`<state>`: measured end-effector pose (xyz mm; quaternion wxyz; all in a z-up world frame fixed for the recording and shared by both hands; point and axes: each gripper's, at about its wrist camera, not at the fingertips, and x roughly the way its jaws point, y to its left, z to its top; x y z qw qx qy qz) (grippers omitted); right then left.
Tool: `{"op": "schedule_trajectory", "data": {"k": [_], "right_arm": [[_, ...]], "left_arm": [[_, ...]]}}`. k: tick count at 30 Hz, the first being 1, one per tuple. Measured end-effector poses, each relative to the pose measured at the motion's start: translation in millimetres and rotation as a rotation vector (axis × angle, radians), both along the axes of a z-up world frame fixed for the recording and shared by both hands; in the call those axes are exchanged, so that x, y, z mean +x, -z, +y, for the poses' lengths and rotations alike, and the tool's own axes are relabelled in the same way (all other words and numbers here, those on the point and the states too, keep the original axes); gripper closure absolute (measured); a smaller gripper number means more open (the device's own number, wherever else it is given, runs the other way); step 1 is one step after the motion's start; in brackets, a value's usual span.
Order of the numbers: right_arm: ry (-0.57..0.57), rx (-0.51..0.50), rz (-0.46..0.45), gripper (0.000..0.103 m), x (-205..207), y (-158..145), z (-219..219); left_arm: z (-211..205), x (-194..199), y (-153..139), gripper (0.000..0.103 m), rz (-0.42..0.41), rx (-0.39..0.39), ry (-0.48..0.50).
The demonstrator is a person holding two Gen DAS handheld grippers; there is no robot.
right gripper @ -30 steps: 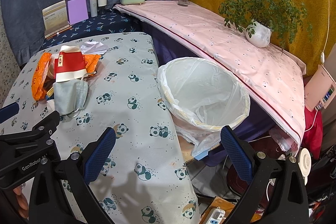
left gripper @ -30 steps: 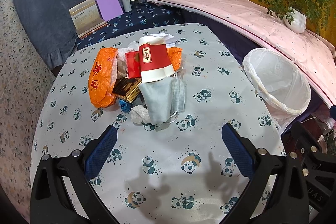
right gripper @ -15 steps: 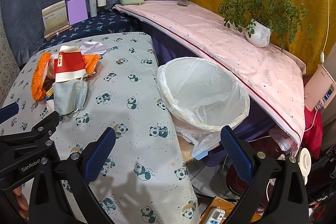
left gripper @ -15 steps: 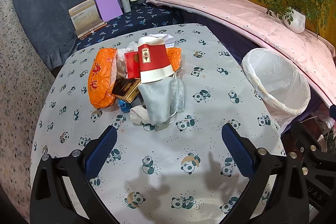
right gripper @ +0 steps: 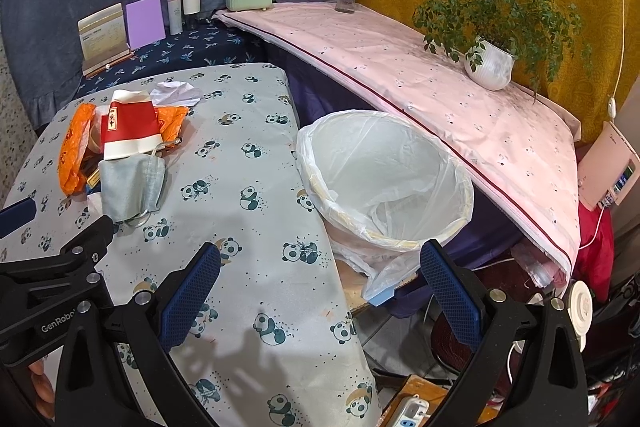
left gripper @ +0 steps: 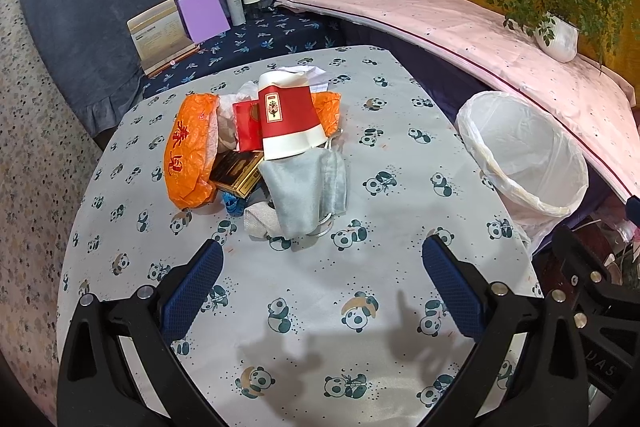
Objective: Collect trash
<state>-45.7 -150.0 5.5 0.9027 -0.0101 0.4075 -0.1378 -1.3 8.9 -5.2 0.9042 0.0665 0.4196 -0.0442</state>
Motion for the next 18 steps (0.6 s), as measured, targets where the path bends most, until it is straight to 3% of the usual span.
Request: {"op": "schedule_trajectory", "data": {"k": [10, 18], "right_arm": [[0.033, -0.015, -0.033, 0.007, 0, -5, 2], [0.036, -0.013, -0.058, 0.007, 15, -8, 14]], "left_arm": [[9, 5, -3, 0.007, -0.031, -0.016, 0.004], [59, 37, 1, 0.007, -0.046, -0.028, -0.088]]}}
